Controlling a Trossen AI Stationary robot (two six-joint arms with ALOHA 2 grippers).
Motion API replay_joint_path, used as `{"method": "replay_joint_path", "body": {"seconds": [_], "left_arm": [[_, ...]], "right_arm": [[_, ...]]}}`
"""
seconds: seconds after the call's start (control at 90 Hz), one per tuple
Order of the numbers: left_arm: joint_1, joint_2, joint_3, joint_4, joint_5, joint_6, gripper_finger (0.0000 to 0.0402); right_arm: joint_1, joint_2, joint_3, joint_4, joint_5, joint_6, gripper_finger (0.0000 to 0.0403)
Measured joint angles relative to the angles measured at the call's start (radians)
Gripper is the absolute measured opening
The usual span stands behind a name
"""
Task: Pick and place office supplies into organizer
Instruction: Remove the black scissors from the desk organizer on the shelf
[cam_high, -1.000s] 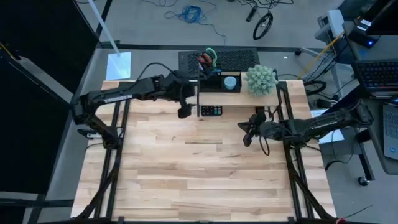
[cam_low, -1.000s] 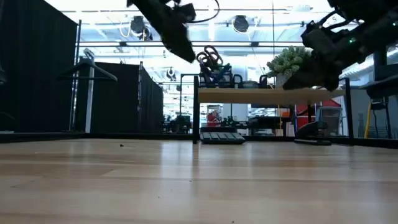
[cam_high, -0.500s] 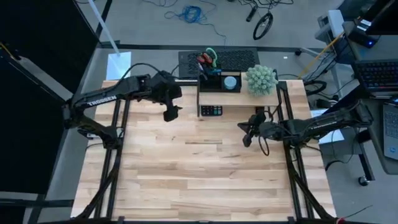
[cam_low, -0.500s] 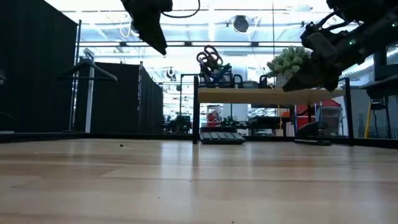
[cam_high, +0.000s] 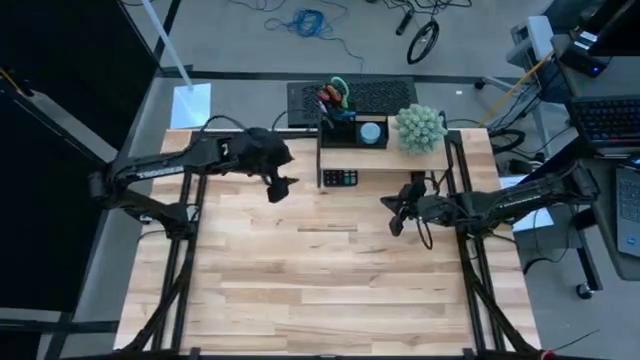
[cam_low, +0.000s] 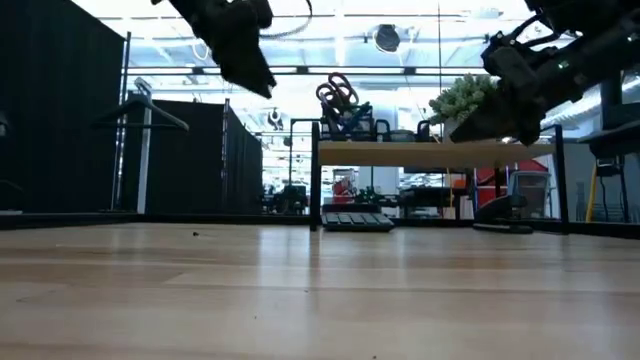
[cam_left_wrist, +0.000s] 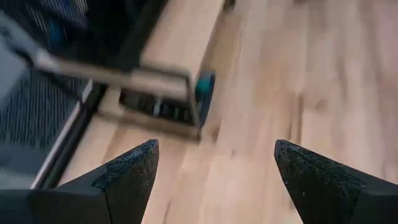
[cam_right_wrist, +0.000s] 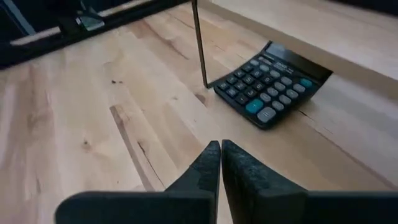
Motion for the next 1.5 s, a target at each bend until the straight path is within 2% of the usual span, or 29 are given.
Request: {"method": "replay_joint_path", "body": {"seconds": [0.156,0.244,0.333,0.489,0.589,0.7,0.867,0.944,1.078,1.211,1.344,1.5], "left_arm": [[-0.008,-0.038,-0.059,0.183,0.018,-0.001,0.0309],[-0.011,-0.038,-0.059,0.23,0.02,-0.001,0.0309],[-0.009,-0.038,-0.059,0.255,0.019,0.004,0.0309],[-0.002,-0.038,-0.059,0.283,0.02,0.012,0.0309],[0.014,-0.038,-0.059,0.307,0.018,0.031,0.0309],[0.041,-0.018,-0.059,0.362,0.019,0.03,0.0309],[0.077,0.027,-0.059,0.405,0.016,0.027,0.0309],[0.093,0.049,-0.059,0.395,0.017,0.019,0.0309],[0.11,0.058,-0.059,0.326,0.016,0.027,0.0309],[0.119,0.02,-0.059,0.244,0.017,0.077,0.0309],[0.135,-0.041,-0.059,0.178,0.016,0.12,0.0309],[0.155,-0.097,-0.058,0.139,0.018,0.164,0.0309]], "right_arm": [[-0.021,0.0,0.0,0.092,0.002,-0.116,0.0003],[-0.032,0.0,0.0,0.189,0.0,-0.156,0.0021],[-0.04,0.0,0.0,0.278,-0.001,-0.186,0.0061],[-0.052,0.0,0.006,0.4,-0.003,-0.276,0.0154],[-0.092,0.002,0.08,0.372,-0.003,-0.341,0.0205],[-0.155,0.033,0.225,0.279,-0.007,-0.437,0.0235],[-0.29,0.14,0.506,0.089,-0.019,-0.577,0.024],[-0.37,0.211,0.634,0.0,-0.103,-0.605,0.0235],[-0.504,0.355,0.848,-0.142,-0.309,-0.619,0.0222],[-0.616,0.52,1.034,-0.261,-0.4,-0.662,0.0212],[-0.693,0.655,1.156,-0.325,-0.465,-0.684,0.0208],[-0.73,0.738,1.206,-0.331,-0.532,-0.695,0.0207]]}}
